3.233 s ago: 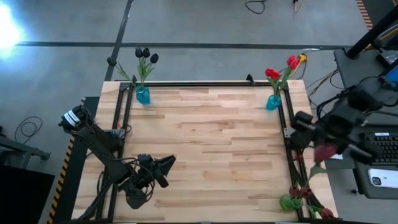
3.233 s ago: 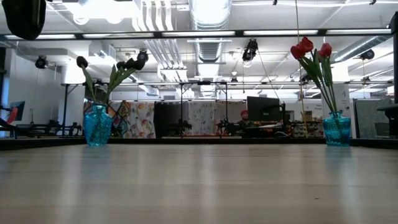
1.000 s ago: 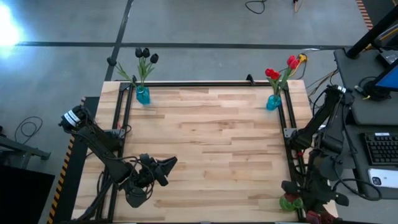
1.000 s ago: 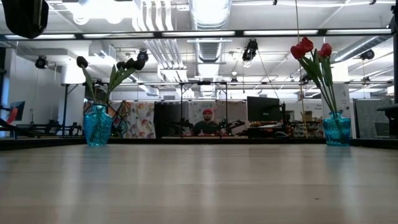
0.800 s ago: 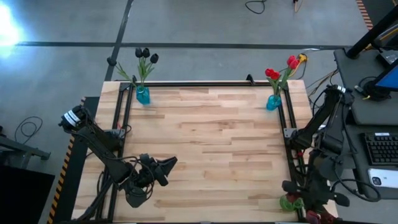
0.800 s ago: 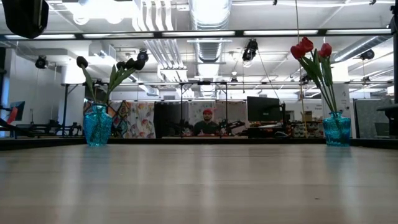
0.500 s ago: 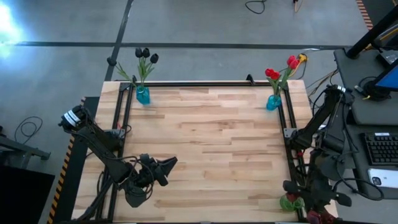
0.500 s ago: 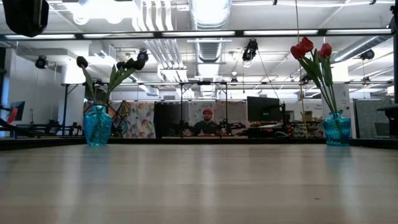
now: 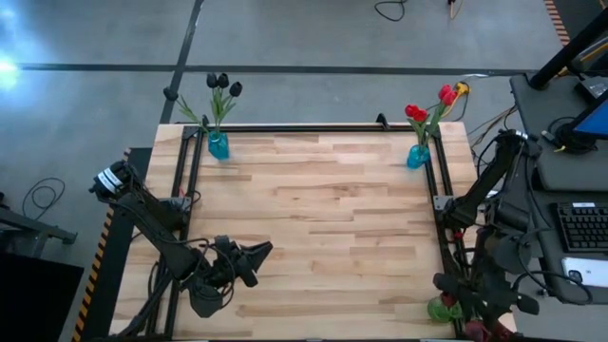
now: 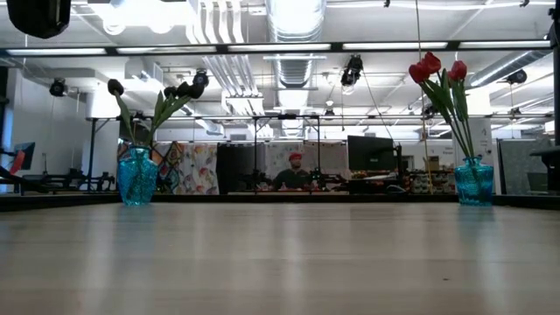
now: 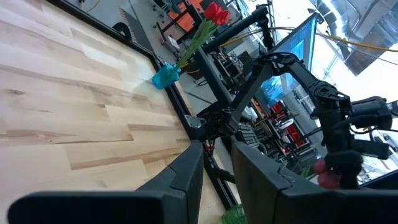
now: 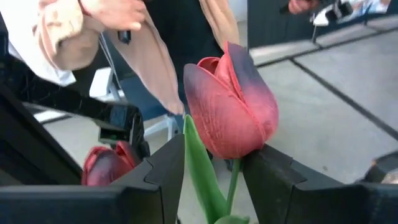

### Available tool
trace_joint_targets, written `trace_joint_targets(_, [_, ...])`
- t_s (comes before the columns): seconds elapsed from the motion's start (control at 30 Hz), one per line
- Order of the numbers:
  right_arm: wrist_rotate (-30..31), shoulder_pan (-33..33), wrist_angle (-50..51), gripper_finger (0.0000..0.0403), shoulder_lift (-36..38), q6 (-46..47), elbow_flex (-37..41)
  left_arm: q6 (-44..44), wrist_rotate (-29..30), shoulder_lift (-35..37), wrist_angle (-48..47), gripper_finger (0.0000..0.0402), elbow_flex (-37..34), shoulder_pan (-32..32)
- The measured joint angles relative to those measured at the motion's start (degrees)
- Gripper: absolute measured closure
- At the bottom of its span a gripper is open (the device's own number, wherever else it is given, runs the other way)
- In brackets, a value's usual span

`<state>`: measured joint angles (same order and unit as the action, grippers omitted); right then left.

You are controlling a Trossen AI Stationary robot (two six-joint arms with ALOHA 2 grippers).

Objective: Sort flowers into vase by color
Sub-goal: Put the dark red tulip into the green vase

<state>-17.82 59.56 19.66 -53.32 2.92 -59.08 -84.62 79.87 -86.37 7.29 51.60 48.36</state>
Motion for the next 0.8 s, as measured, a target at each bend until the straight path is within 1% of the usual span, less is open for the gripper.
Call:
trace_joint_targets(0.13, [-0.07, 0.2, 4.18, 0.0264, -0.15, 0.85, -1.13, 0.11, -0.01, 0.02, -0.15, 0.0327, 0.12, 0.0])
trace_joint_targets(0.3, [0.0, 0.2, 8.55, 0.0279, -0.17, 6.26, -1.22, 0.11, 0.01, 0.02, -0.16, 0.0327, 0.14, 0.0])
trace_joint_targets(0.47, [0.23, 0.96, 12.14, 0.0284, -0.47, 10.06, -2.37, 0.11, 0.03, 0.02, -0.8, 0.0327, 0.15, 0.0])
trace_joint_targets(0.57, [2.95, 2.21, 15.95, 0.0284, -1.37, 10.06, -5.61, 0.11, 0.04, 0.02, -1.03, 0.0327, 0.15, 0.0])
trace_joint_targets(0.73, [10.25, 4.29, 27.58, 0.0284, -4.06, 9.37, -11.03, 0.11, 0.05, 0.02, -1.07, 0.0327, 0.15, 0.0])
trace_joint_targets(0.8, [10.99, 4.59, 30.13, 0.0284, -5.34, 10.71, -11.76, 0.11, 0.05, 0.02, -1.06, 0.0327, 0.15, 0.0])
